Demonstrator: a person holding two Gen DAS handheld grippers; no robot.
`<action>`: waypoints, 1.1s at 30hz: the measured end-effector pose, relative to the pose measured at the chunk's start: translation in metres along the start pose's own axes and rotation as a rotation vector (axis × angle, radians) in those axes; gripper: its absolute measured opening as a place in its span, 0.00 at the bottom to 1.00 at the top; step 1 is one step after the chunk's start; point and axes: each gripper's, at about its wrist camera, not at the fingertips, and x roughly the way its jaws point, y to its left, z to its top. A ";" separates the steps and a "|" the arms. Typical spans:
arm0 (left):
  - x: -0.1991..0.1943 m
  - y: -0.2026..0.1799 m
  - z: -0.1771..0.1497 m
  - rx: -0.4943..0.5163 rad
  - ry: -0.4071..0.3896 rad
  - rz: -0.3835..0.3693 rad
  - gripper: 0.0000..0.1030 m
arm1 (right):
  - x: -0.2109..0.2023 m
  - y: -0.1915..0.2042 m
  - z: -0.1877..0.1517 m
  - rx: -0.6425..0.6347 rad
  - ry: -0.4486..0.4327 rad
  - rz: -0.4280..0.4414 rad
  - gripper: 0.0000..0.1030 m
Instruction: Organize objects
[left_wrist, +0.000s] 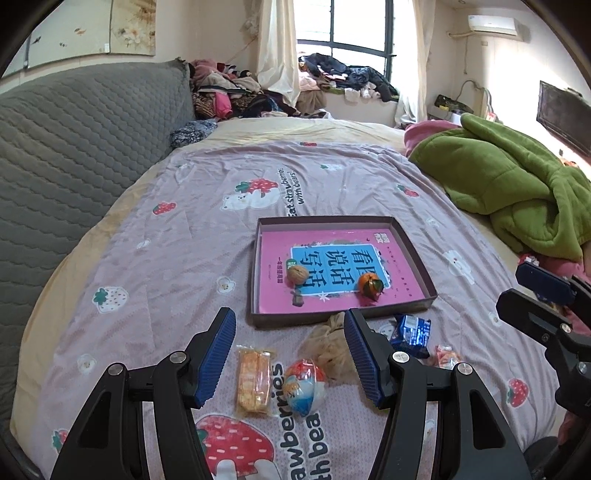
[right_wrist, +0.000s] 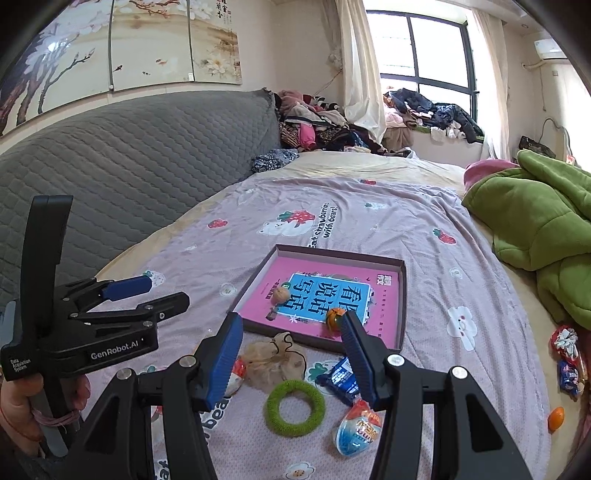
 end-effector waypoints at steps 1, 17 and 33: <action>-0.001 0.000 -0.002 0.001 -0.002 -0.004 0.61 | -0.001 0.000 -0.001 0.001 -0.001 0.001 0.53; 0.004 -0.002 -0.031 -0.023 0.025 -0.003 0.61 | -0.006 -0.007 -0.013 0.014 -0.005 0.007 0.53; 0.016 -0.012 -0.050 -0.014 0.027 0.013 0.61 | -0.001 -0.006 -0.034 0.059 0.014 -0.025 0.53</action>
